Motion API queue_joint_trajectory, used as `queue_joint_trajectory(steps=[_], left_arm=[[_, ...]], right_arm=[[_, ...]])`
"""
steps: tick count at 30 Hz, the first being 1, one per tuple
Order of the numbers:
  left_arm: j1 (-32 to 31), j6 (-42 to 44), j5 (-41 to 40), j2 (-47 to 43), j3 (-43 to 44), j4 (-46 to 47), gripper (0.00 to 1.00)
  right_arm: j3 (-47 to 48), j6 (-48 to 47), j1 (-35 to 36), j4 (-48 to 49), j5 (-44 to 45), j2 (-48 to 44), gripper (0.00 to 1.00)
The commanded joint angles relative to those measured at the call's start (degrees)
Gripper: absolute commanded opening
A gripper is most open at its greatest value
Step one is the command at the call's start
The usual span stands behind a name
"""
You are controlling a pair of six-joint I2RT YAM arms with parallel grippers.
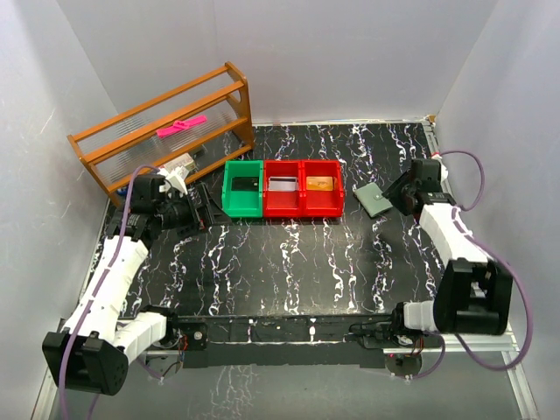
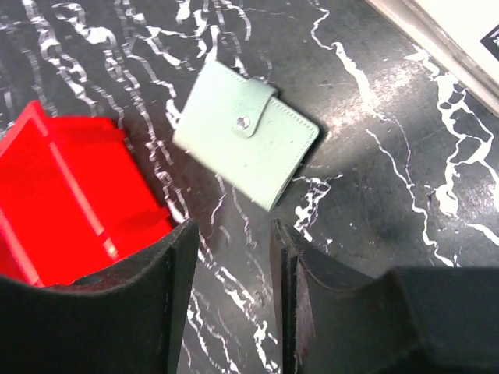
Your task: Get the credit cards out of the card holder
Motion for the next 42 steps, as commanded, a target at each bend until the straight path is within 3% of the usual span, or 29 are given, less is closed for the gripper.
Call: queue_joint_trajectory(steps=[1,5,7,13,25,31,37,42], left_arm=[[-0.15,-1.23,0.45,1.26,-0.52,1.30,0.97],[-0.18,-2.08,0.62,1.50,-0.33,2.36,0.98],[-0.17,-2.19,1.19,1.60,-0.32,2.51,0.98],[-0.20,-2.50,1.11,0.76,-0.50,1.39,0.98],[-0.15,-3.35,0.35,-2.96,-1.58,-0.88,0.98],[-0.21,-3.09,0.03,-2.98,-0.73,-1.61,0.98],[-0.20,-2.69,-0.32,-3.64,-1.04,-2.30,0.99],[-0.16,-3.43,-1.01,-4.67,-1.55,-2.01,0.99]], right_arm=[[-2.25,0.14,0.10,1.60,-5.44,-6.95,0.42],[-3.78,-1.46,0.43,8.51,-23.99,-6.75,0.47],[-1.42,-3.44,2.99,6.78,-29.35,-3.45,0.48],[6.15,-8.26,13.71,0.74,-22.07,5.04,0.53],[12.59,-11.50,14.70,0.76,-23.88,15.84,0.49],[17.57,-12.29,14.69,-0.83,-18.48,19.75,0.48],[20.65,-16.04,14.41,-4.58,-15.88,18.13,0.51],[17.96,-16.17,9.39,0.40,-12.48,12.07,0.52]])
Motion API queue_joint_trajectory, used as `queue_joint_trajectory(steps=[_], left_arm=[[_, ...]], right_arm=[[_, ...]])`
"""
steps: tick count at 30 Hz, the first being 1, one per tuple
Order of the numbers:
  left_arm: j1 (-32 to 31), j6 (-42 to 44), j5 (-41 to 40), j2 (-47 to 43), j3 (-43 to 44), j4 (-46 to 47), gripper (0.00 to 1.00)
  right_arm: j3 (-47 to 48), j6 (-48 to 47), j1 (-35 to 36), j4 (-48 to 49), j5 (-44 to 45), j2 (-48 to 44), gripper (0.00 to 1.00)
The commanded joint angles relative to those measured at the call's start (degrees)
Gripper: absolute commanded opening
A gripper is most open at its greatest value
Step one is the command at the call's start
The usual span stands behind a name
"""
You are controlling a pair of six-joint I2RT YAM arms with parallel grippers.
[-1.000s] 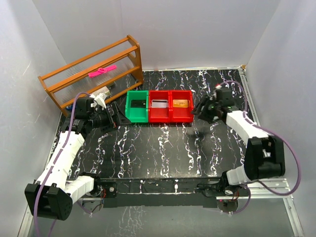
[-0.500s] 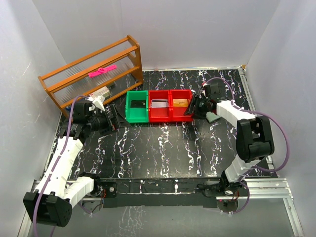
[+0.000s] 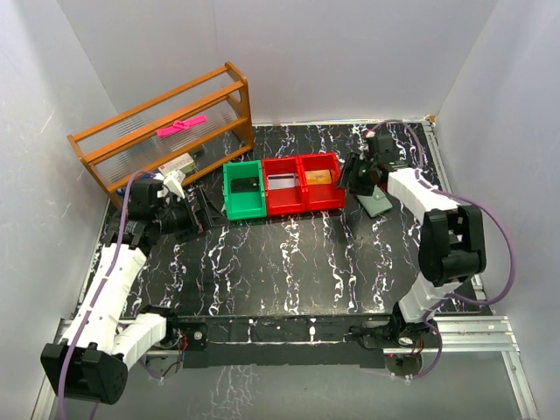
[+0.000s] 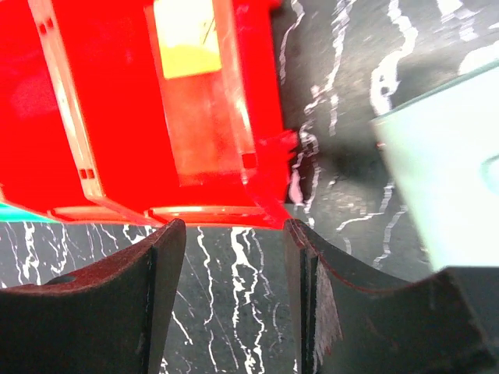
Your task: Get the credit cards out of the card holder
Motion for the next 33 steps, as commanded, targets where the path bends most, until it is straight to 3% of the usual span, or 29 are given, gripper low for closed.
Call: queue_joint_trajectory(steps=[1,5,11,18,28,33], left_arm=[[-0.19,-1.02,-0.32,-2.24,-0.03,-1.32,0.99],[-0.21,-1.29,-1.62,-2.65,0.23,-1.22,0.99],[-0.16,-4.34,-6.46,-4.16,-0.14,-0.99,0.99],[-0.11,-8.76,-8.04,-8.02,-2.31,1.73,0.99],[-0.12,-14.56,-0.33,-8.13,-7.01,10.60,0.99],[-0.12,-13.30,0.50,-7.19,-6.34,10.55,0.99]], right_arm=[[0.14,-1.13,-6.41,4.62,3.22,-6.79,0.52],[2.31,-0.72,-12.16,2.57,4.86,-2.97,0.52],[9.70,-4.37,-12.55,-7.08,5.67,9.98,0.54],[7.74,-6.66,-12.55,-8.25,10.72,13.27,0.55],[-9.65,-4.19,-11.54,-4.71,10.20,1.26,0.49],[-9.13,-3.14,-11.26,-5.30,13.26,-6.13,0.48]])
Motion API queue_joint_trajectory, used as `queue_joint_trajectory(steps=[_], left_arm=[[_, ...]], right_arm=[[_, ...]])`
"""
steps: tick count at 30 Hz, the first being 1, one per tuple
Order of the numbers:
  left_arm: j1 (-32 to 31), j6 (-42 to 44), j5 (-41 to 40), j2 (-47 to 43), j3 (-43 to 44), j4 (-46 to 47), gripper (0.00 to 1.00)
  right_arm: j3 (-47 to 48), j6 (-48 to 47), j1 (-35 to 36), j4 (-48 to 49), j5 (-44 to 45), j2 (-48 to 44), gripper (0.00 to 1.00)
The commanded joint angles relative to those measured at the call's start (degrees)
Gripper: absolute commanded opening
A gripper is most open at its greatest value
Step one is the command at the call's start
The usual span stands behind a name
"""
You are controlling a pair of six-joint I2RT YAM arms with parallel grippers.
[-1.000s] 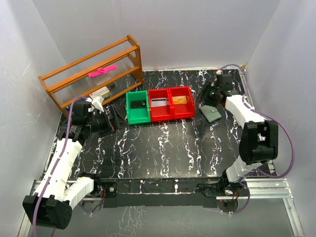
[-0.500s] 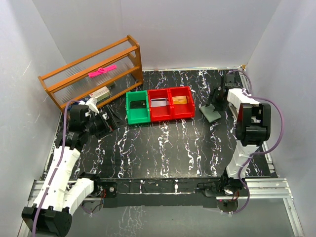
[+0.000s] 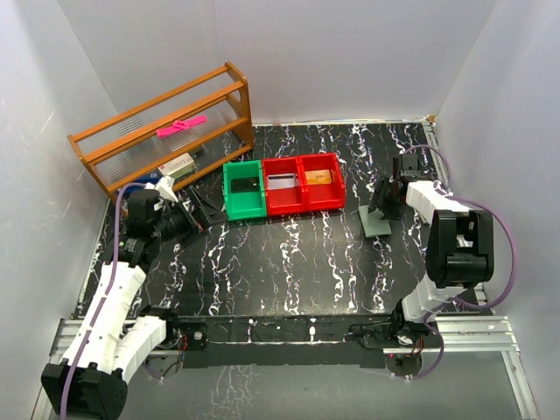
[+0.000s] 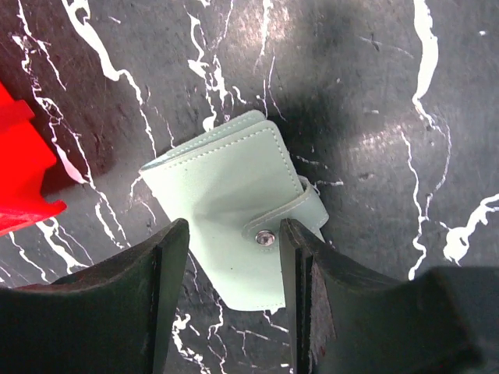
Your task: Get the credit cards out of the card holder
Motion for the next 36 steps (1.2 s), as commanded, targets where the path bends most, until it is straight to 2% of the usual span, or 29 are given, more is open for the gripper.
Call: queue_joint_trajectory(steps=[1,7,11,18,22,25,29,36], left_arm=[[-0.10,0.58,3.88,0.66,1.57,0.69,0.99],[-0.12,3.16,-0.23,-1.73,3.97,-2.31,0.99],[-0.11,1.50,-2.49,-4.93,2.61,-1.62,0.99],[-0.11,0.69,0.57,-5.37,1.28,2.39,0.99],[-0.06,1.22,1.75,-4.50,1.69,3.03,0.98],[-0.12,2.48,1.92,-3.40,1.97,2.16,0.97],[-0.12,4.98,2.17,-1.05,2.78,0.28,0.95],[-0.12,7.15,4.18,0.77,1.38,-1.52,0.90]], right_arm=[[1.86,1.05,0.41,-3.04,4.85,-4.80,0.49],[6.60,0.99,0.39,-4.14,12.04,-3.43,0.60],[5.89,0.55,0.45,-4.82,8.29,0.55,0.61],[1.05,0.88,0.65,-3.82,3.03,1.72,0.55],[-3.13,2.97,1.11,-3.19,1.18,-2.40,0.42],[-7.22,5.57,2.75,-1.86,-1.18,-6.21,0.38],[-13.00,10.24,11.65,-0.74,0.82,-10.67,0.35],[-21.04,23.60,29.43,2.54,4.84,-18.39,0.34]])
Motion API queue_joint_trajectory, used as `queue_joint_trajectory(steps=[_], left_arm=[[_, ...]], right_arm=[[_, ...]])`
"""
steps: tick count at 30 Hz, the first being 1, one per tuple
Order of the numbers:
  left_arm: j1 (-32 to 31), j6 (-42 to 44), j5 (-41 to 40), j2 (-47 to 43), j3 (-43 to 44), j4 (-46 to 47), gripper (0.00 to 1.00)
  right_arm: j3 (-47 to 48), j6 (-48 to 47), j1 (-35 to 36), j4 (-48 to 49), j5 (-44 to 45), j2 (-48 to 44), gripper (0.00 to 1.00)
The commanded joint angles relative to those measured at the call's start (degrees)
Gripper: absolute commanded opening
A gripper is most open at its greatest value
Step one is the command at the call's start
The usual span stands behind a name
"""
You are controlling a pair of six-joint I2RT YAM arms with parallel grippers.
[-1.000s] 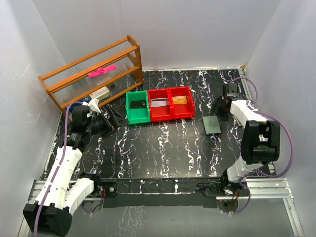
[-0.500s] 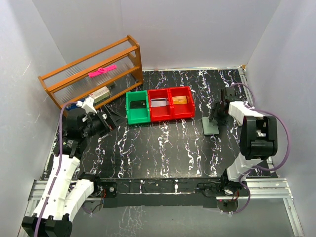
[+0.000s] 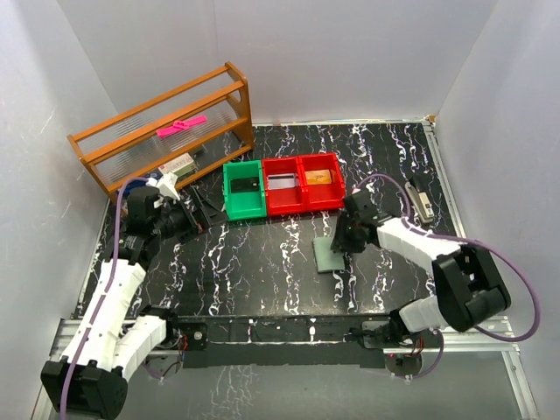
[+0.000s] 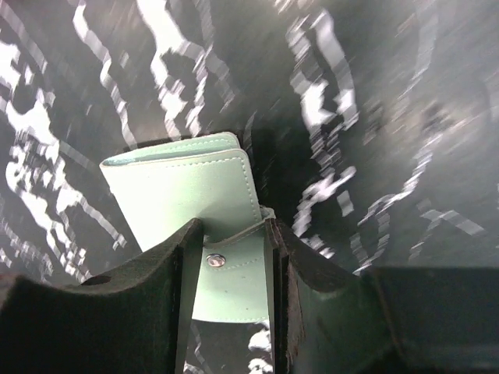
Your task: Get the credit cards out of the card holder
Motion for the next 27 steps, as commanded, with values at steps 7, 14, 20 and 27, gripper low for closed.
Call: queue_joint_trajectory(steps=[7,14,20,27], left_arm=[[-3.64,-8.54,9.69,0.52,-12.71,10.15,0.78],[-13.53,-11.79,3.27,3.54,-14.15,12.89,0.76],[-17.68,-12.83,-1.00,4.18,-14.43,12.70,0.75],[-21.89,-15.87,-1.96,9.36,-16.26,16.96,0.70]], right_arm=[[-3.31,15.17,17.66,10.36,-3.26,-1.49,0.35],[5.64,16.11,25.67,11.25,-3.18,6.33,0.40],[9.40,9.48,26.45,4.56,0.51,4.47,0.48],[7.12,2.30,27.14,2.66,-3.89,2.51,0.49]])
